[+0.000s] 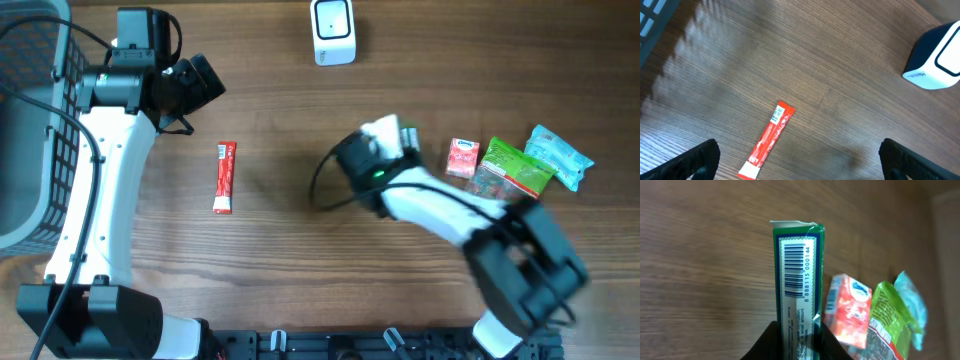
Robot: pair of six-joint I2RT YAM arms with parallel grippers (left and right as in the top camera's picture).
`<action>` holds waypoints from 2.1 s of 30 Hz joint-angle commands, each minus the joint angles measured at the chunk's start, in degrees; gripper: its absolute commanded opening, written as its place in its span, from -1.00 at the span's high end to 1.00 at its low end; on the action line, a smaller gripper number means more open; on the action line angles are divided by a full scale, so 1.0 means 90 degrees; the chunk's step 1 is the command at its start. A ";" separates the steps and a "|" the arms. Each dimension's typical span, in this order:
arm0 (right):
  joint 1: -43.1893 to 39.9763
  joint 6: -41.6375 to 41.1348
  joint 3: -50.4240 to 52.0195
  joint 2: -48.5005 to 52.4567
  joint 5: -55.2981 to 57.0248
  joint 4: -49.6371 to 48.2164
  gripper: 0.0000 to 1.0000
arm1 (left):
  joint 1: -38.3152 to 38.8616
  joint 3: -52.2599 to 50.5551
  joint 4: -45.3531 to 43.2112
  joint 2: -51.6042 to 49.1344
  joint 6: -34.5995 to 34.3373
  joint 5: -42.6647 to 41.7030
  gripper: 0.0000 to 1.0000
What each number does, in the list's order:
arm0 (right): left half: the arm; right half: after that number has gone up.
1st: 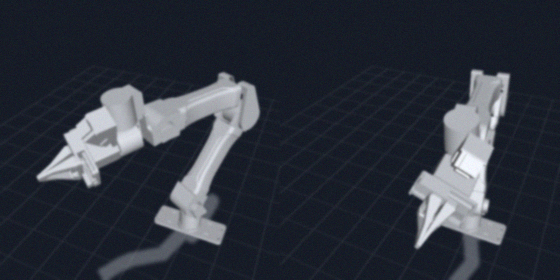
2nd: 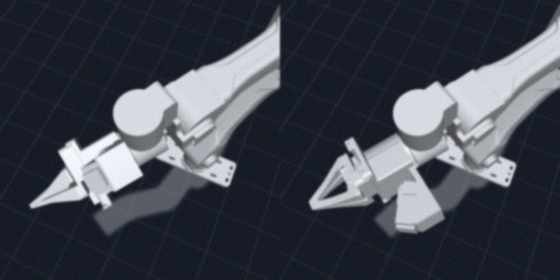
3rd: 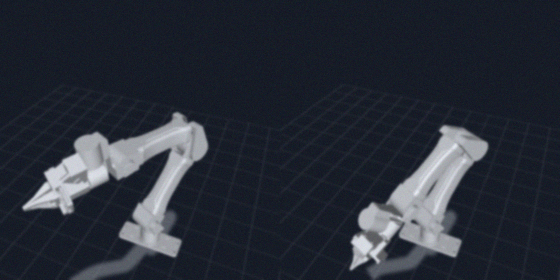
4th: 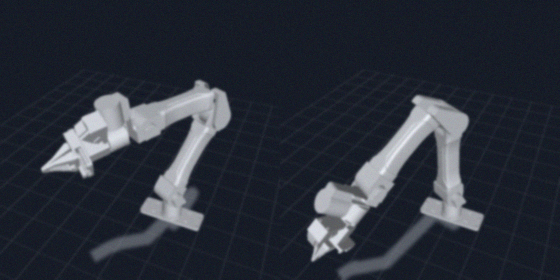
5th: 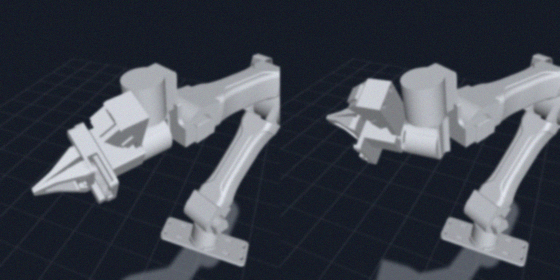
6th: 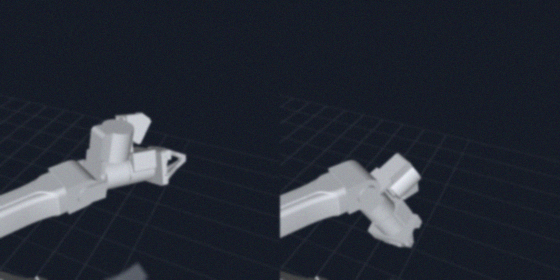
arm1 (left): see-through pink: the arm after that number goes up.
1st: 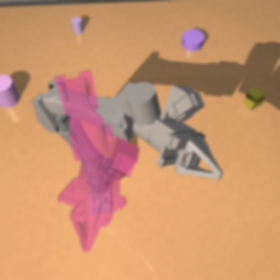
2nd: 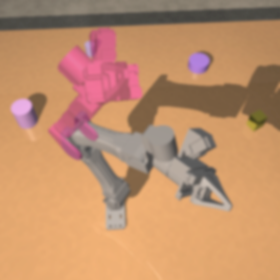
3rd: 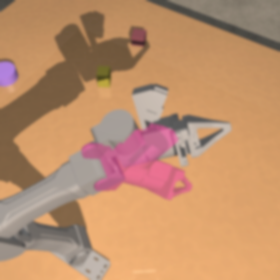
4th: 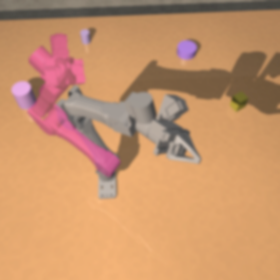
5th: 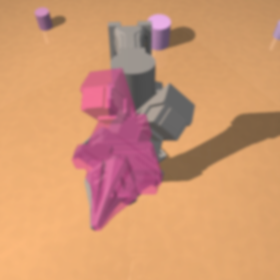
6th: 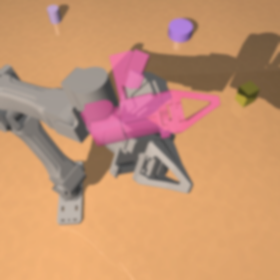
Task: Scan the item barcode
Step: 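Hold the green box above the table, turning its barcode side, then carry the green box rightward with the right gripper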
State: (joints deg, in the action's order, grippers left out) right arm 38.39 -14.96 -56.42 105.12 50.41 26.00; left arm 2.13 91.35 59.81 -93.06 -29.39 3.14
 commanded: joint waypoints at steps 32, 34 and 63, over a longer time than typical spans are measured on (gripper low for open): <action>-0.1940 0.1807 -0.0202 -0.1175 -0.6011 0.0673 -0.86 | -0.0032 -0.0027 -0.0017 0.0029 0.0027 0.0019 -1.00; -0.2113 0.1795 -0.0138 -0.1064 -0.6042 0.0573 -0.85 | -0.0032 -0.0027 -0.0017 0.0029 0.0027 0.0019 -1.00; -0.2203 0.1639 -0.0107 -0.0010 -0.5753 0.0573 0.32 | -0.0032 -0.0027 -0.0017 0.0029 0.0027 0.0019 -1.00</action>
State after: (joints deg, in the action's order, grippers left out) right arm 18.63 0.03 -58.11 103.92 -1.28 30.65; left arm 2.13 91.35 59.79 -93.06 -29.39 3.16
